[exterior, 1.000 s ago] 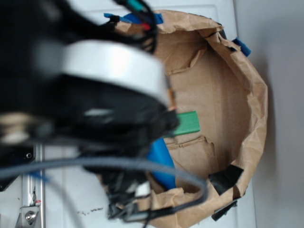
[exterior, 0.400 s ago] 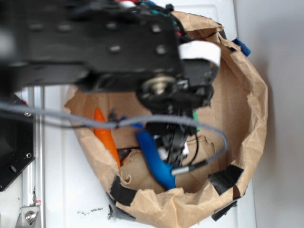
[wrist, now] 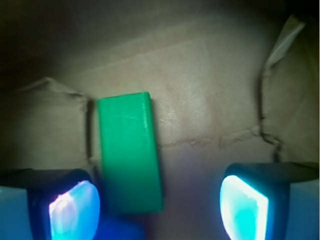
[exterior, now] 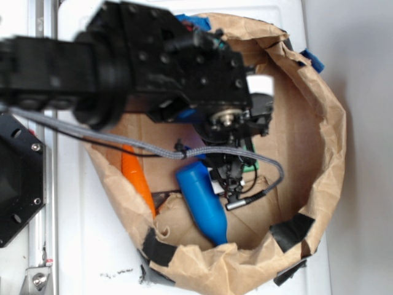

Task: Grab the green block.

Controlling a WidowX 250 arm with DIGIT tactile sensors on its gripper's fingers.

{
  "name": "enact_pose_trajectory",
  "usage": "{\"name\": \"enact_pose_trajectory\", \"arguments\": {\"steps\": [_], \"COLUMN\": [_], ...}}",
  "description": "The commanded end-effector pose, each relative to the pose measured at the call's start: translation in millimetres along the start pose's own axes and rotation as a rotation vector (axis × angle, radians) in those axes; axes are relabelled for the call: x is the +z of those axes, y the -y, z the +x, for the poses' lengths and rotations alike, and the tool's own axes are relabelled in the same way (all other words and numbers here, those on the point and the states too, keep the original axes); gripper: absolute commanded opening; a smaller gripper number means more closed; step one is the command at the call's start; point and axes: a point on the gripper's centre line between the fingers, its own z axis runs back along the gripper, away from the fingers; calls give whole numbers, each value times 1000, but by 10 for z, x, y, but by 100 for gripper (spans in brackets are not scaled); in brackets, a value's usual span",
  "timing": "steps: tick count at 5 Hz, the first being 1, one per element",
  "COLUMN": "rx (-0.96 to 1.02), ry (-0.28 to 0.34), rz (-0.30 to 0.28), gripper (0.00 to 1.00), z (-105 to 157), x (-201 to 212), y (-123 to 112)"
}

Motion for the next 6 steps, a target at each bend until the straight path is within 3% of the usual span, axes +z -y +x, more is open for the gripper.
{"name": "enact_pose_trajectory", "arguments": {"steps": [1, 3, 4, 6], "rx": [19, 5, 1, -66], "ry": [7, 6, -20, -5], "rz": [5, -4, -48, -113], "gripper": [100, 100, 100, 100], "z": [136, 124, 99, 7], "x": [-188, -203, -194, -35], "y": [-132, -69, -6, 243]}}
